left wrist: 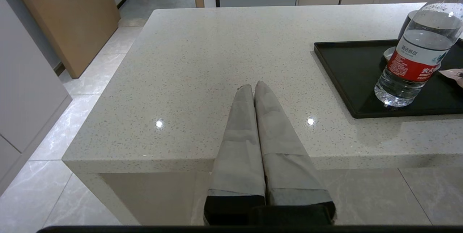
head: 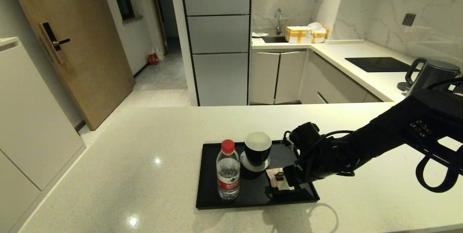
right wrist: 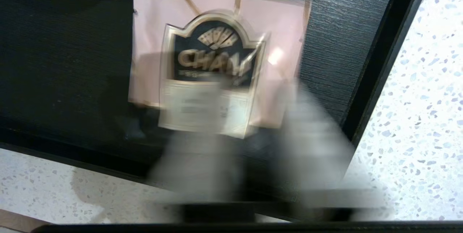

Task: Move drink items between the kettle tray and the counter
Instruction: Pick up the tea bag

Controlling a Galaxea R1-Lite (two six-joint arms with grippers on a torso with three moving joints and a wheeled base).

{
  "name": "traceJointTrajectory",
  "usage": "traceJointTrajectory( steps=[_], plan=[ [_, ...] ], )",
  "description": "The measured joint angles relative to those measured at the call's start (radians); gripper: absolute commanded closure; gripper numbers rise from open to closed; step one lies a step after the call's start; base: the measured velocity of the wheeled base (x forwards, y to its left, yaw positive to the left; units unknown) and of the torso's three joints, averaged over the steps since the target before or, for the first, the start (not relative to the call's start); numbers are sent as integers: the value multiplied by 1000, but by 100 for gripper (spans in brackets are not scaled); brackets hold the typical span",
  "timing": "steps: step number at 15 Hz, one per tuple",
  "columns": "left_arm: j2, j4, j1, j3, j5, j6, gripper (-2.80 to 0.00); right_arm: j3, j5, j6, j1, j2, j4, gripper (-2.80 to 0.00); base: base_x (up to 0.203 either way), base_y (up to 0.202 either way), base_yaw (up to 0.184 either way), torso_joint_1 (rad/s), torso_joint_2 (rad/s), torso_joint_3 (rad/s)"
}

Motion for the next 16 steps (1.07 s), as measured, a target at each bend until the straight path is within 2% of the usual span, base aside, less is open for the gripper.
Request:
traceJointTrajectory(
  steps=[13, 14, 16],
  plan=[
    [0, 0, 0, 0, 0, 0, 0, -3, 0, -1, 1, -6, -1, 0, 0, 0, 0, 0, 0, 0],
    [0, 0, 0, 0, 0, 0, 0, 1, -1, -1, 1, -7, -4, -280, 0, 0, 0, 0, 0, 0],
    [0, 0, 0, 0, 0, 0, 0, 6, -23, -1, 1, -8, -8, -280, 0, 0, 0, 0, 0, 0]
  ],
)
